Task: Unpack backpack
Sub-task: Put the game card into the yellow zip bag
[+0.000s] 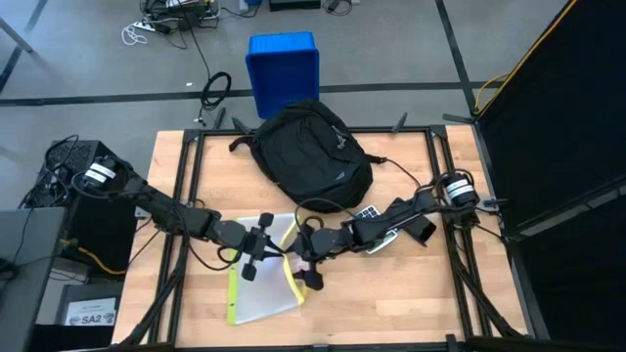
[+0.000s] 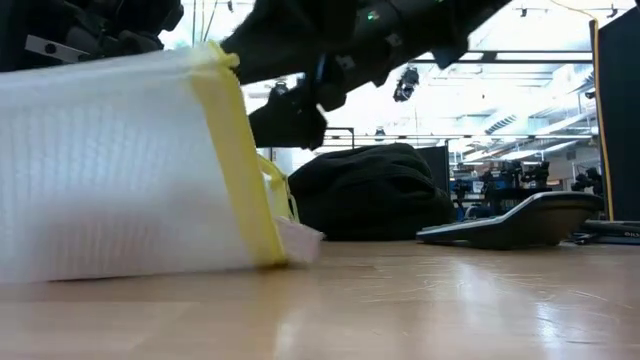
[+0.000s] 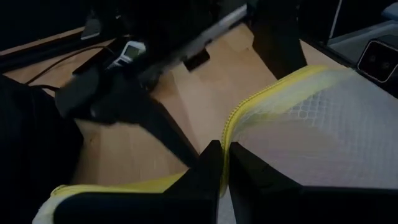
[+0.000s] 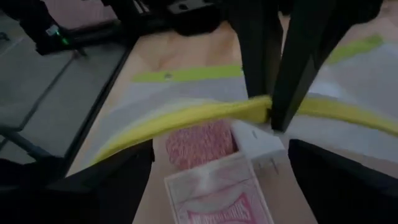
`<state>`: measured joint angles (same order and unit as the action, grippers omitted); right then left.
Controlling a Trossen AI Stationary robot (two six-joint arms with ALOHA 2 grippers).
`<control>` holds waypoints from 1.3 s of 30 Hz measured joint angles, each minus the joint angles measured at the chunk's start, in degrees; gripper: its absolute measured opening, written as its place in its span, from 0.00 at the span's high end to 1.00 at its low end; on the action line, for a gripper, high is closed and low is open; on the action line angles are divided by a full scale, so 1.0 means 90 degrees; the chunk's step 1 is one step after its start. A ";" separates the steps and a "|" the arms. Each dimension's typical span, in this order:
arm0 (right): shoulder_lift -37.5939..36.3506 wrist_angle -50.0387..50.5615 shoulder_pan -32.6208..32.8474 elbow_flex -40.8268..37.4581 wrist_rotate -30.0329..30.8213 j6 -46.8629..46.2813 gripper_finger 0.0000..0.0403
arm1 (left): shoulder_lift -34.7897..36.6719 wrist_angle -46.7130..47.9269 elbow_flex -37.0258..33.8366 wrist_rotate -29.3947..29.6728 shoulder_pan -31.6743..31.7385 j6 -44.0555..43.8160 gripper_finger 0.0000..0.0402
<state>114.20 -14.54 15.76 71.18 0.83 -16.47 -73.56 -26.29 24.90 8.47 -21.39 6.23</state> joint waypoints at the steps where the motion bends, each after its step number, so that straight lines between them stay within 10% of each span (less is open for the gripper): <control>1: -0.0069 0.0189 0.0030 0.0000 0.0047 -0.0029 0.13 | 0.0000 0.0019 -0.0001 0.0000 0.0000 -0.0024 1.00; 17: -0.0390 0.3778 0.0695 -0.0004 0.1002 -0.0684 0.32 | 0.0000 0.0048 0.0000 0.0002 0.0000 -0.0060 1.00; 28: 0.0213 0.2861 0.0648 -0.0005 0.0942 -0.0177 0.95 | 0.0000 0.0049 -0.0002 0.0009 0.0000 -0.0101 1.00; 39: 0.0217 0.1245 0.0363 -0.0005 0.0639 0.0245 1.00 | 0.0000 0.0051 -0.0002 0.0022 0.0000 -0.0071 1.00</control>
<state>116.16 -3.34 19.03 71.13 6.58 -14.27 -73.56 -25.83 24.88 8.67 -21.39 5.59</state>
